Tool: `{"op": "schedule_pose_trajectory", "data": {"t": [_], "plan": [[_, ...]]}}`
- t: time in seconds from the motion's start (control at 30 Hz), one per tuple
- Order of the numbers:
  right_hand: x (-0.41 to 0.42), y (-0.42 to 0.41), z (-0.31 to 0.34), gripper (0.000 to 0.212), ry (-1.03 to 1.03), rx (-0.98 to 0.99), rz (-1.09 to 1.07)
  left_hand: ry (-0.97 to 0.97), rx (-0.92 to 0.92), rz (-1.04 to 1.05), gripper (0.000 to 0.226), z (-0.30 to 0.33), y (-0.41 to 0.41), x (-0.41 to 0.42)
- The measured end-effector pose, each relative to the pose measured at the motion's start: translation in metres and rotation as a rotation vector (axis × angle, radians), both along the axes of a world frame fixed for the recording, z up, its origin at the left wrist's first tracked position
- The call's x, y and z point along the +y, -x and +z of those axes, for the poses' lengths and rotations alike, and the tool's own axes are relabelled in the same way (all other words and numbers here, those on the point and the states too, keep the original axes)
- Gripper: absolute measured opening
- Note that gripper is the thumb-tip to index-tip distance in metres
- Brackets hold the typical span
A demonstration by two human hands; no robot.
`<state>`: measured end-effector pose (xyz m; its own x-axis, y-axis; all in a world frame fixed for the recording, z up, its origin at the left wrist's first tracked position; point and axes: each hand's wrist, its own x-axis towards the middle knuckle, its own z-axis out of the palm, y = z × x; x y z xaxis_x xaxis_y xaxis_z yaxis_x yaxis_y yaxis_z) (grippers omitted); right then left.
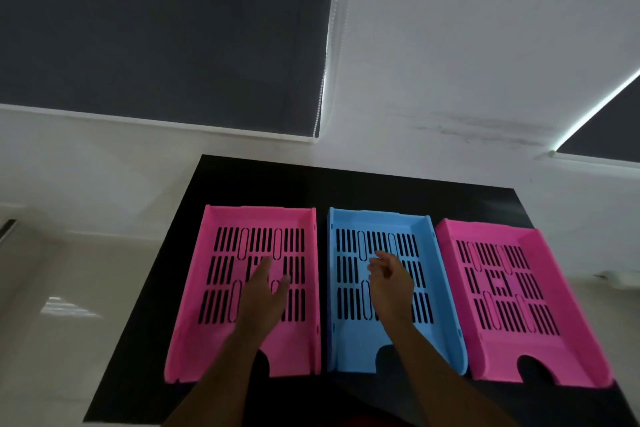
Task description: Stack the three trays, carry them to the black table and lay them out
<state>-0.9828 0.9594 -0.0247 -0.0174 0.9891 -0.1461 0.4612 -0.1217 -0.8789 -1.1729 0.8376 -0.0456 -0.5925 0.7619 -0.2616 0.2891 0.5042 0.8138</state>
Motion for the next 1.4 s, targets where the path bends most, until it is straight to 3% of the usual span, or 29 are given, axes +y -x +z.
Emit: {"op": "schedule_pose_trajectory", "data": {"t": [0.27,0.37,0.43,0.57,0.77,1.03,1.4], "plan": [[0.02,-0.098,-0.019,0.04,-0.074,-0.299,-0.156,0.065,-0.16,-0.22,0.086,-0.009,-0.066,0.027],[0.029,-0.13,-0.028,0.066,-0.001,-0.589,-0.162,0.048,-0.152,-0.188,0.088,-0.012,-0.075,0.036],[0.033,-0.147,-0.033,0.079,0.093,-0.642,-0.133,0.062,-0.129,-0.185,0.086,-0.012,-0.08,0.042],[0.038,-0.159,-0.041,0.068,0.188,-0.43,-0.068,0.088,-0.126,-0.173,0.077,-0.014,-0.089,0.05],[0.048,-0.159,-0.04,0.059,0.129,-0.337,-0.008,0.122,-0.044,-0.195,0.07,-0.006,-0.098,0.059],[0.056,-0.167,-0.051,0.059,0.148,-0.256,0.064,0.144,-0.003,-0.182,0.07,-0.006,-0.103,0.077],[0.084,-0.159,-0.05,0.063,0.147,-0.291,0.101,0.155,0.001,-0.162,0.07,-0.003,-0.108,0.1]]}}
